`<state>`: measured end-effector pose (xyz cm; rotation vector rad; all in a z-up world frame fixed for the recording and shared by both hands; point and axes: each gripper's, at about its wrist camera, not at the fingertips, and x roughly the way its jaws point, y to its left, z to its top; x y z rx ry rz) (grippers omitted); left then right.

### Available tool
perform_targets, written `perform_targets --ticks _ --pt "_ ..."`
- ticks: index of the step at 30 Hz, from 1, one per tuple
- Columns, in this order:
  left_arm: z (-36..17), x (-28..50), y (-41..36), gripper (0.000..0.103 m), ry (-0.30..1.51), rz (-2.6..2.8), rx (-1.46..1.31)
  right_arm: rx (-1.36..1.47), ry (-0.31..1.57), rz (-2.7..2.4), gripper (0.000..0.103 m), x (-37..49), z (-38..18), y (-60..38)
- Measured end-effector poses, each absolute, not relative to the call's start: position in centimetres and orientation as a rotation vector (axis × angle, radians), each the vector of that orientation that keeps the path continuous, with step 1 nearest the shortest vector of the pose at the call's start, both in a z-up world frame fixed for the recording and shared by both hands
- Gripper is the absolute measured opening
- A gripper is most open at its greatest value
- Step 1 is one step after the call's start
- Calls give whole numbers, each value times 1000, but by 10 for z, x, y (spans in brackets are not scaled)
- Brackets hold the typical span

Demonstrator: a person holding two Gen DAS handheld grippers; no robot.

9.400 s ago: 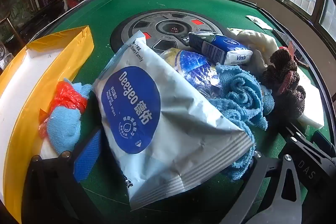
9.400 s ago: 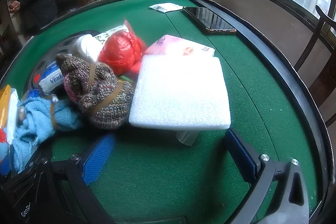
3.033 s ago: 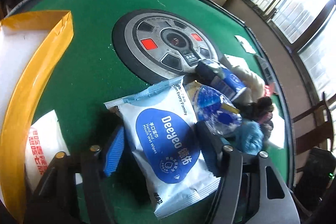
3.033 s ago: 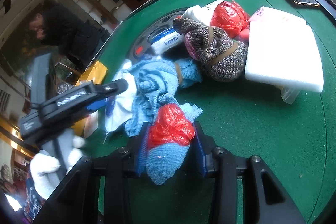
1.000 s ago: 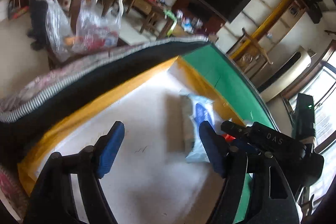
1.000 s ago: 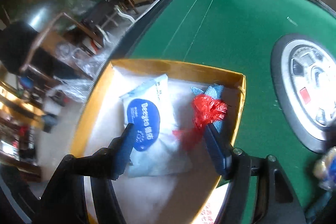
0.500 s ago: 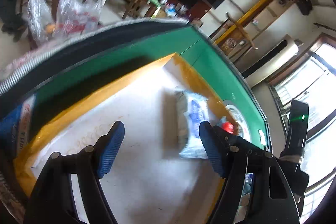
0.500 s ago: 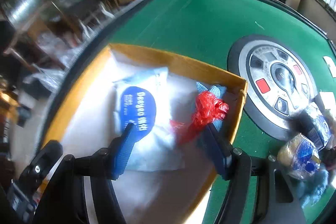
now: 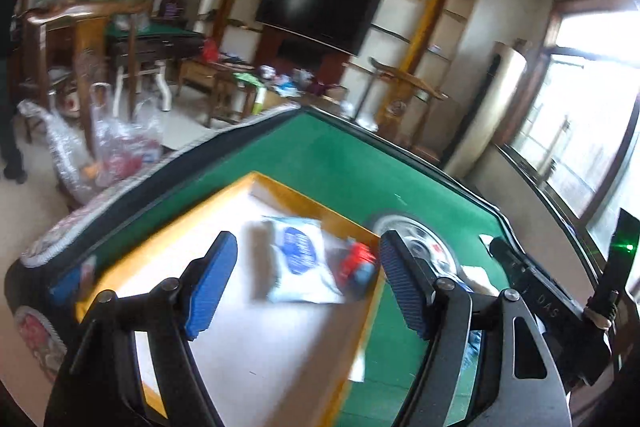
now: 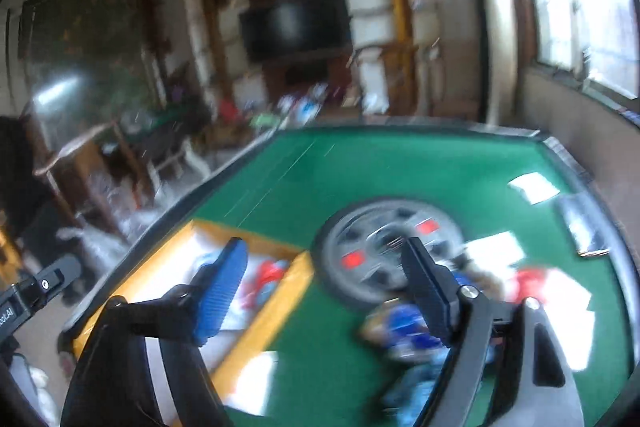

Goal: Organize soft objects
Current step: 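Grasp the blue towel from the pile with the left tool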

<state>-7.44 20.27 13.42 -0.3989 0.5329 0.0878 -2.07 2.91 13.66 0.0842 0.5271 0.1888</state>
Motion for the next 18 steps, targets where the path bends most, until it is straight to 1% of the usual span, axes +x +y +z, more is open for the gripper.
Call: perform_targets --ticks 1,2,7,13,16,18 --pt "134 -73 197 73 538 78 -394 76 508 171 82 -24 137 22" --pt "132 -72 190 73 550 64 -394 69 495 153 83 -28 137 13" --pt "115 -57 163 73 635 7 -429 105 483 63 83 -44 131 -44" --pt "95 -44 116 73 749 -44 -393 60 483 -57 83 -34 121 -101" --pt "87 -43 83 73 790 -68 -329 168 504 -50 83 -37 111 -127" --pt "83 -39 66 73 811 -88 -307 248 564 -22 83 -29 102 -140"
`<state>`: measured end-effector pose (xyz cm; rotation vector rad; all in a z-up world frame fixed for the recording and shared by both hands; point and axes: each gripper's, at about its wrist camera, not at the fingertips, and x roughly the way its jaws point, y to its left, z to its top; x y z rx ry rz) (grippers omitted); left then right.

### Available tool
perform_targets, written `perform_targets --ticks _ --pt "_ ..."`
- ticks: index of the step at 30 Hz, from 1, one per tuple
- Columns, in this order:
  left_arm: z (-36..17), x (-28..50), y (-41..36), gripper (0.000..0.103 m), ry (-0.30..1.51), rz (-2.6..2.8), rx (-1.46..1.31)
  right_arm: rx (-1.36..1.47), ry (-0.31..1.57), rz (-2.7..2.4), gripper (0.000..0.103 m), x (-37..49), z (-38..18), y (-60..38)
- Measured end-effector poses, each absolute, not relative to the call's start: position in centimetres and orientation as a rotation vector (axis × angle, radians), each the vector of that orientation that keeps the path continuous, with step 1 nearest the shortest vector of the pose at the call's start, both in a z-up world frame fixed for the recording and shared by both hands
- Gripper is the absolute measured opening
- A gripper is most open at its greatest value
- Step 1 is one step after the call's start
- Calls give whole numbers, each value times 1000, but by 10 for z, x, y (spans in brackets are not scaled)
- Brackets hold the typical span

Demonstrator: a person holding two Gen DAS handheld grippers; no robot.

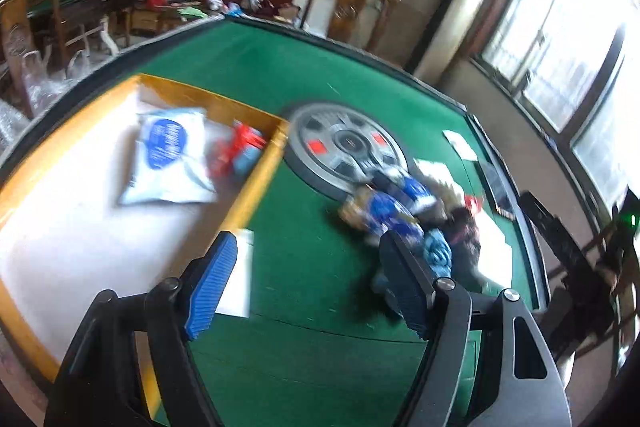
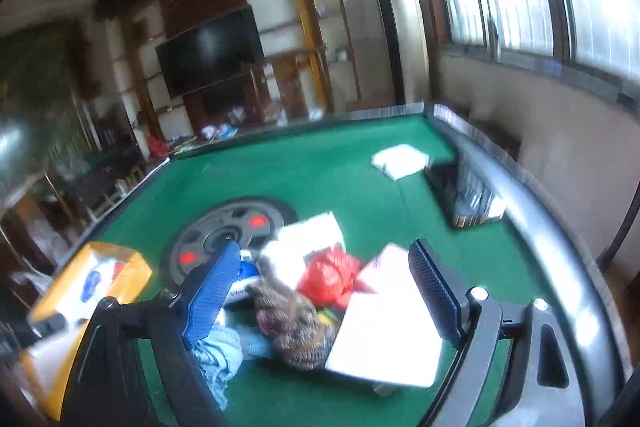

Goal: Organize soft objects
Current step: 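Grasp the blue towel from the pile with the left tool, then carry the blue towel into the box and open the left tool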

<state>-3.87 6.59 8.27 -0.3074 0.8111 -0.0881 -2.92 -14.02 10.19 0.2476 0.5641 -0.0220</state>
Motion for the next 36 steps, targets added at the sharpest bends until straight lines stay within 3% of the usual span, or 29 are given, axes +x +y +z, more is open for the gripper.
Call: perform_targets --ticks 8,19,21,22,23,29,36 --pt "51 -19 -30 73 902 -178 -124 424 591 45 83 -41 93 -176" --pt "29 -6 -92 73 819 -115 311 655 657 66 83 -28 70 -218" --pt "22 -7 -93 57 862 -175 352 667 684 70 83 -23 65 -219" --pt "17 -7 -95 38 892 -208 365 672 693 71 83 -23 62 -219" --pt "19 -11 -95 35 872 -222 363 673 699 69 83 -22 61 -219" --pt "44 -22 -57 32 870 -333 198 605 688 15 83 -19 60 -218" --pt "100 -62 34 32 741 -373 13 398 659 -6 83 -18 66 -186"
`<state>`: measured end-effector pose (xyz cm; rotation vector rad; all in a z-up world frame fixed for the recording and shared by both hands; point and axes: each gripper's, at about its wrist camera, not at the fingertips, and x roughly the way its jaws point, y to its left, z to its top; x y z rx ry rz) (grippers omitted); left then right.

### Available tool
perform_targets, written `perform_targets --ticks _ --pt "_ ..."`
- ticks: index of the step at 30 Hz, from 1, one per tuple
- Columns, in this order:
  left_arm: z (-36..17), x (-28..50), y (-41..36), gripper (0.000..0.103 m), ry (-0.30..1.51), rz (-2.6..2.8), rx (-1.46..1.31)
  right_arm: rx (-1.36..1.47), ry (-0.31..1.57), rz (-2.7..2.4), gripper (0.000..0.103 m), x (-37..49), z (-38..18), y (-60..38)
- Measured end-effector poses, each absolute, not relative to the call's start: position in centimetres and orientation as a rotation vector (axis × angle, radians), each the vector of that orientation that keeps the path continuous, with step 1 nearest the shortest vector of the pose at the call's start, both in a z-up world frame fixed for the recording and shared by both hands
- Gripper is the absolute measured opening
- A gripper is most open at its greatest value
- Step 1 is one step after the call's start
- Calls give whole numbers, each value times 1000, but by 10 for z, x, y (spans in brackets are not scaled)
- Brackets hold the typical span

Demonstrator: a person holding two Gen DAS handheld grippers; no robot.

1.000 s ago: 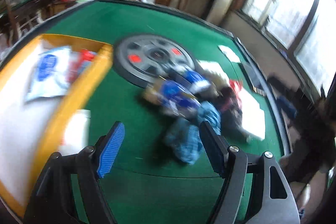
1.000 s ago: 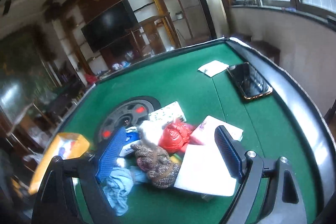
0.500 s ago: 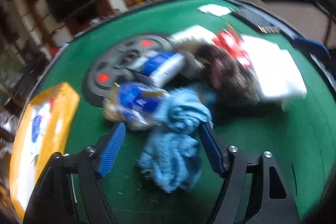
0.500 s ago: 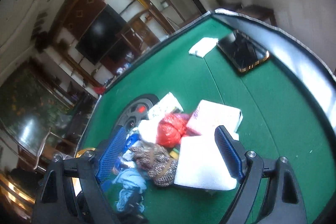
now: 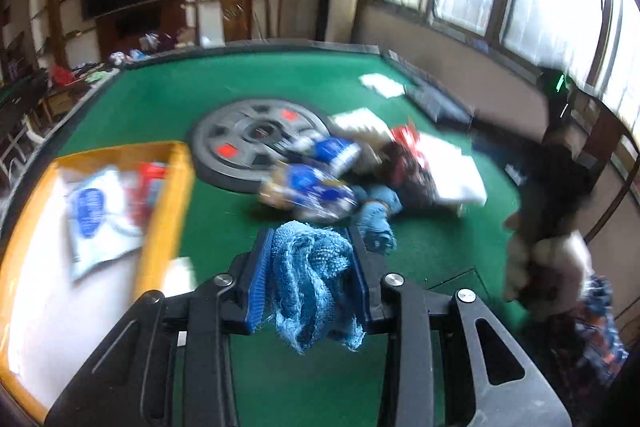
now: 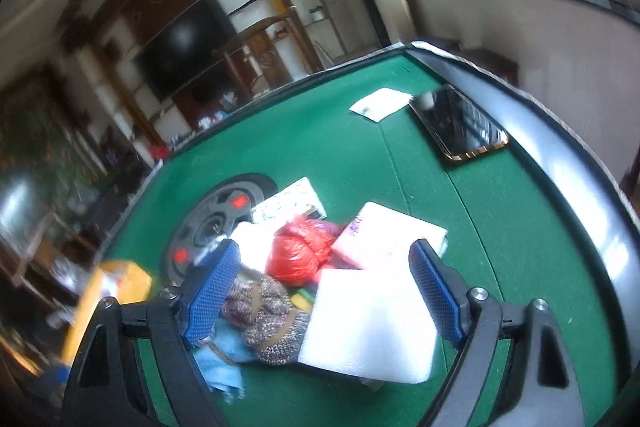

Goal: Organize soft objects
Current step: 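Carry the blue towel into the box and open the left tool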

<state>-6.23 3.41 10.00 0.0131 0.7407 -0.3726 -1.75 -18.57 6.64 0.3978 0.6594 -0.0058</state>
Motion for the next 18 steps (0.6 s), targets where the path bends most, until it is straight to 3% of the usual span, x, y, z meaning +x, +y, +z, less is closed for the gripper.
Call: perform_targets --ticks 5,12,14,18 --pt "116 -77 104 32 671 -299 -86 326 723 118 83 -25 80 -136" --pt "96 -87 181 33 672 -197 -214 243 958 129 82 -28 65 -71" --pt "89 -88 199 33 686 -173 -249 241 985 65 80 -21 56 -71" --pt "79 -90 222 33 702 -144 -289 277 1017 -6 64 -2 38 -73"
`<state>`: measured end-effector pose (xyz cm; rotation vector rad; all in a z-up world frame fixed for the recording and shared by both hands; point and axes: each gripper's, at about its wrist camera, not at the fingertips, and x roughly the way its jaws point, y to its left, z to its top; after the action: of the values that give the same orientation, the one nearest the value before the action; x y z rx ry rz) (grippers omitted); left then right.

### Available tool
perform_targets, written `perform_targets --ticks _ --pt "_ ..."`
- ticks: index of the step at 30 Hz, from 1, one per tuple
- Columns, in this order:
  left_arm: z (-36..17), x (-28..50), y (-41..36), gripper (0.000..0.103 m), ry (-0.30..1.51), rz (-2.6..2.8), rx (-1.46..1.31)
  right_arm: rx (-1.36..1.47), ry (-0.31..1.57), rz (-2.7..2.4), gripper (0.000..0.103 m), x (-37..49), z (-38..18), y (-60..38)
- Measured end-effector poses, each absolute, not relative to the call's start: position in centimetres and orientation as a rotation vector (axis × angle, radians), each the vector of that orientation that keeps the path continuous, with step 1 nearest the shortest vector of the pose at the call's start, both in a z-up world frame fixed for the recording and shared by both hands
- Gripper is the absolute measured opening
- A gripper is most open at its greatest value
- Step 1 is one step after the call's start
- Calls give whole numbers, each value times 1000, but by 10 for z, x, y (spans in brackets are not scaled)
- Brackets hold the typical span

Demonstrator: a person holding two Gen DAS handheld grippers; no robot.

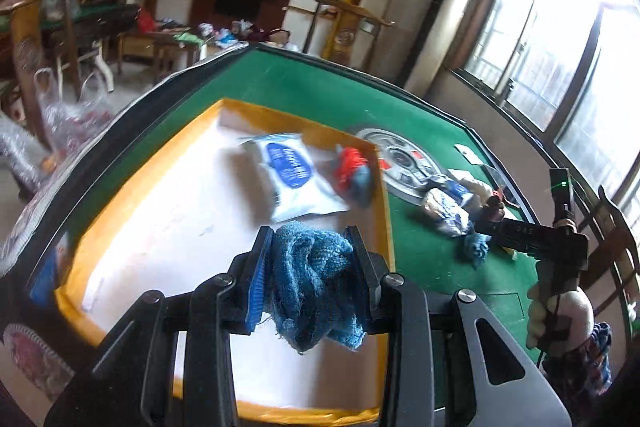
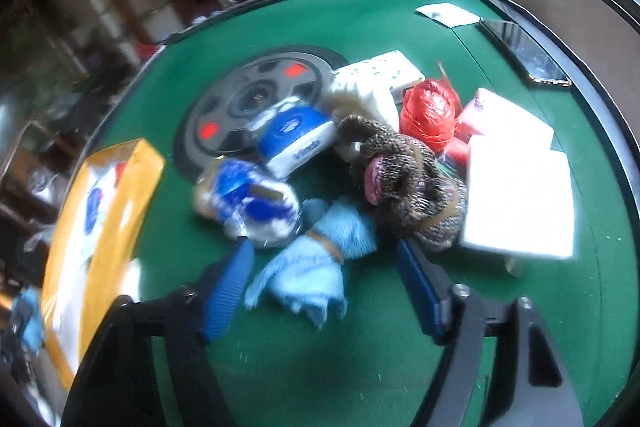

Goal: Organize soft objects
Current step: 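Carry the blue towel into the box and open the left tool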

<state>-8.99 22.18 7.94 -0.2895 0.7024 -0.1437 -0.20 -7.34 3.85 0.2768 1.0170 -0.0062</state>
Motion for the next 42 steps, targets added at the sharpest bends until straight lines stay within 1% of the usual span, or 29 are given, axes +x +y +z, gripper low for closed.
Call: perform_targets --ticks 2,3,6,12,18,20,22,24,27,30,31,32,33,35,37,39,41,42 --pt "78 -93 226 33 701 -133 -294 294 1038 -8 49 6 30 -73" --pt "77 -94 229 33 699 -128 -296 302 1051 -10 36 8 24 -75" --pt "79 -95 236 33 690 -112 -295 328 1037 8 30 0 24 -81" --pt "87 -63 254 33 737 -86 -283 376 975 77 30 -40 51 -92" --pt "67 17 258 33 863 -58 -280 391 920 173 30 -52 76 -76" --pt "60 41 255 35 884 -48 -275 372 917 206 30 -53 81 -63" --pt "49 65 254 41 901 -46 -294 363 918 228 30 -52 84 -47" --pt "38 82 256 41 932 -36 -309 342 918 250 30 -50 86 -33" --pt "28 92 267 41 950 -16 -360 319 925 292 30 -46 88 -13" --pt "35 78 280 42 890 -10 -409 294 933 339 30 -39 92 6" --pt "38 70 283 47 869 7 -410 286 938 351 30 -36 93 13" --pt "39 62 286 56 858 37 -417 280 946 372 30 -29 94 23" --pt "36 53 290 59 854 61 -440 279 954 396 30 -24 93 32" --pt "26 46 296 59 876 65 -488 270 969 440 30 -9 93 53" --pt "24 38 293 59 877 88 -450 258 984 468 30 8 91 75" --pt "24 31 288 63 881 88 -440 236 1013 485 30 26 85 100" --pt "25 22 282 70 878 86 -425 204 1039 487 30 41 79 122" --pt "25 17 278 71 877 82 -414 179 1053 480 30 52 74 136"
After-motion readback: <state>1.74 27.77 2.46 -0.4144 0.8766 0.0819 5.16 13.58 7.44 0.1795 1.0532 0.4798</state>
